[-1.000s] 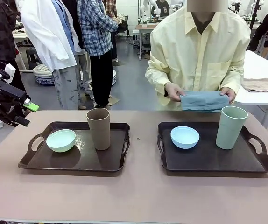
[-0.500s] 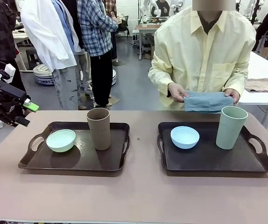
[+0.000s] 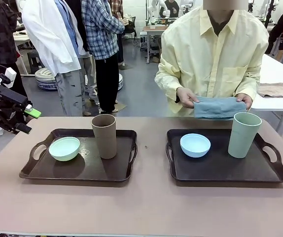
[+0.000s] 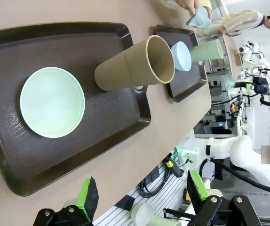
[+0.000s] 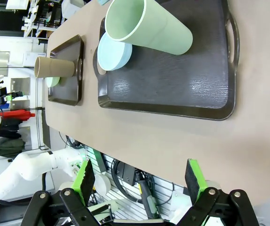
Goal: Set up a tray with a mat and arrange the tableware.
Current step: Pick up the Picnic Bowl and Reusable plastic cup from the Handle tray in front of the human's position and hold them in the air.
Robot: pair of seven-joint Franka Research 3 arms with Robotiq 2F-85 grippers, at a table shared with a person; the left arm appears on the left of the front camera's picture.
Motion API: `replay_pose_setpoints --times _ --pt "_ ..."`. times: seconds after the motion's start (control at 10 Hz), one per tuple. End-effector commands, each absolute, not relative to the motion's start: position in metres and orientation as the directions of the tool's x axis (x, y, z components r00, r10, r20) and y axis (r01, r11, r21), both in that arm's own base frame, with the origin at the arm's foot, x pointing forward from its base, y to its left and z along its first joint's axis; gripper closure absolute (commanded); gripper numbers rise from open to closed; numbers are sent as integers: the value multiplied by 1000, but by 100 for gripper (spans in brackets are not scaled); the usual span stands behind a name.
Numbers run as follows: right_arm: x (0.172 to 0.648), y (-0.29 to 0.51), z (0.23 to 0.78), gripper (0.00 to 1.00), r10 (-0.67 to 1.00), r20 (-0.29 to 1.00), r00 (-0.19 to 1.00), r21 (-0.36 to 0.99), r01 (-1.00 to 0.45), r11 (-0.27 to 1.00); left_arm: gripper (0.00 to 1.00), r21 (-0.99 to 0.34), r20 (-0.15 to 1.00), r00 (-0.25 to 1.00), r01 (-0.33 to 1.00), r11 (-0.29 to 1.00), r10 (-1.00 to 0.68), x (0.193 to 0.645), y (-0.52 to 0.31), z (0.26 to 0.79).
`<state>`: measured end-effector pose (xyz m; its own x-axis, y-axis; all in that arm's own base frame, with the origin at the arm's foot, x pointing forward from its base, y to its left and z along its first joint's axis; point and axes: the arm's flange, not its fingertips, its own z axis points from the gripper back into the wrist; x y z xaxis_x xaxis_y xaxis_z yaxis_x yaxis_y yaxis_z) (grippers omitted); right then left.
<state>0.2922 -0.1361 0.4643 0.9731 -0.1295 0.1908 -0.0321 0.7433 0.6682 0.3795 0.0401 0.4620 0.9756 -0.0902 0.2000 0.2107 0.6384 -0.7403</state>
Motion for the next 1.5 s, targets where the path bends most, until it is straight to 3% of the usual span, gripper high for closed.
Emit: replay_pose_setpoints --times 0.0,0.6,0.9,1.0,1.2,1.4 --pt "292 -137 464 0 -128 192 973 676 -36 736 0 -748 202 976 209 629 -84 380 39 462" --pt "292 -136 464 0 -129 191 973 668 -32 743 0 -740 200 976 211 638 -90 379 40 462" --pt "329 -158 496 0 7 367 930 606 -245 757 0 -636 247 959 268 723 -138 406 12 538" --pt "344 -174 497 0 -35 402 915 567 -219 794 0 -586 247 945 323 743 -216 408 -7 566" --pt "364 -200 495 0 112 495 862 505 -390 770 0 -512 258 923 381 770 -285 415 -46 609" --pt "379 -211 504 0 299 622 723 434 -637 637 0 -443 211 918 396 804 -336 436 -101 637"
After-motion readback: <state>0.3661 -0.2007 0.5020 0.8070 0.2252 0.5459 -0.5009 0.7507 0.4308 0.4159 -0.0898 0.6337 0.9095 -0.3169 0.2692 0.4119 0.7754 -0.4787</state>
